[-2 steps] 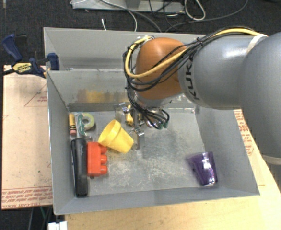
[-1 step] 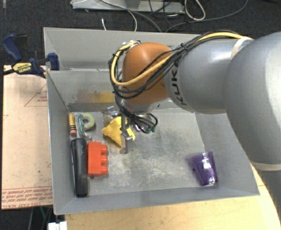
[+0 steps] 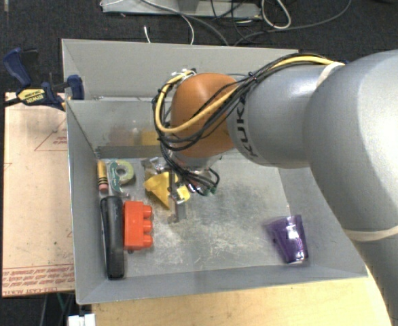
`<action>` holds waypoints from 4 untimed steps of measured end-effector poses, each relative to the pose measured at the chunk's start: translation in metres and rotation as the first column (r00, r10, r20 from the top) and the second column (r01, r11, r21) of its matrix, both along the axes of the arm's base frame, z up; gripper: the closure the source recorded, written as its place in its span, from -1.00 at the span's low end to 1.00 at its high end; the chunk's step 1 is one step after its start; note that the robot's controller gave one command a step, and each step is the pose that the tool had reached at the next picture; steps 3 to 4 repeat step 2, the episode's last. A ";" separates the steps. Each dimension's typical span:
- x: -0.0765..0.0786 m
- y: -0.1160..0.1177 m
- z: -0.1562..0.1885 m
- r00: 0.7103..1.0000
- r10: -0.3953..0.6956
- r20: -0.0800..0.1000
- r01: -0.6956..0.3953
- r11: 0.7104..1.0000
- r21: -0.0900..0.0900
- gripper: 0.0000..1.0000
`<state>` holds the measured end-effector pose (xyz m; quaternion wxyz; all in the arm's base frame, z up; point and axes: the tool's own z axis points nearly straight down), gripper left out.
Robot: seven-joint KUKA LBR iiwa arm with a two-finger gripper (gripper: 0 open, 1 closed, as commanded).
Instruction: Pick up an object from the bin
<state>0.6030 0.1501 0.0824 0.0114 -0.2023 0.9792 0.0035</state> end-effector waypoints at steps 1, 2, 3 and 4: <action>0.002 -0.005 0.054 1.000 -0.016 0.000 0.016 1.000 -0.002 1.00; 0.002 -0.005 0.050 1.000 -0.019 0.000 0.019 1.000 -0.002 1.00; 0.002 -0.005 0.050 1.000 -0.019 0.000 0.019 1.000 -0.002 1.00; 0.002 -0.005 0.050 1.000 -0.019 0.000 0.019 1.000 -0.002 1.00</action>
Offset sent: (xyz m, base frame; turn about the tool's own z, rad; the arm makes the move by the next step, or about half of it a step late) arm 0.0000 0.0000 0.0000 0.0000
